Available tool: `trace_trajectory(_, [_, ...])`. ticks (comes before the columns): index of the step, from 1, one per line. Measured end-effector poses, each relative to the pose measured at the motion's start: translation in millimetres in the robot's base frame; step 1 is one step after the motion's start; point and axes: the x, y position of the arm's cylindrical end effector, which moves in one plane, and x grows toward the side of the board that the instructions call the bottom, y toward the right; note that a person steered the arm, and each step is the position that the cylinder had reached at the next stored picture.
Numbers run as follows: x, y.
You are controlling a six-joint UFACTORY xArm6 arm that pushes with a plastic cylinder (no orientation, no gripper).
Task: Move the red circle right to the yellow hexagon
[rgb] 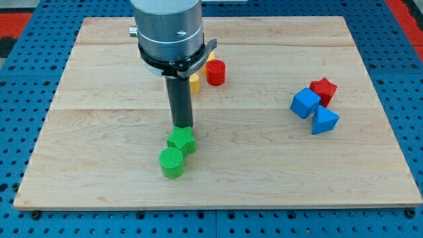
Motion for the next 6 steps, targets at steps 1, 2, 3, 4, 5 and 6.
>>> trace_trajectory(1, [-11.4,27.0])
trace_trajectory(2, [-42.9,47.4])
trace_trajectory(3, [-72.7,36.6])
trace_trajectory(4, [-87.3,36.5])
trace_trajectory(5, [-101.0,58.3])
trace_trajectory(6, [-134.0,68.8])
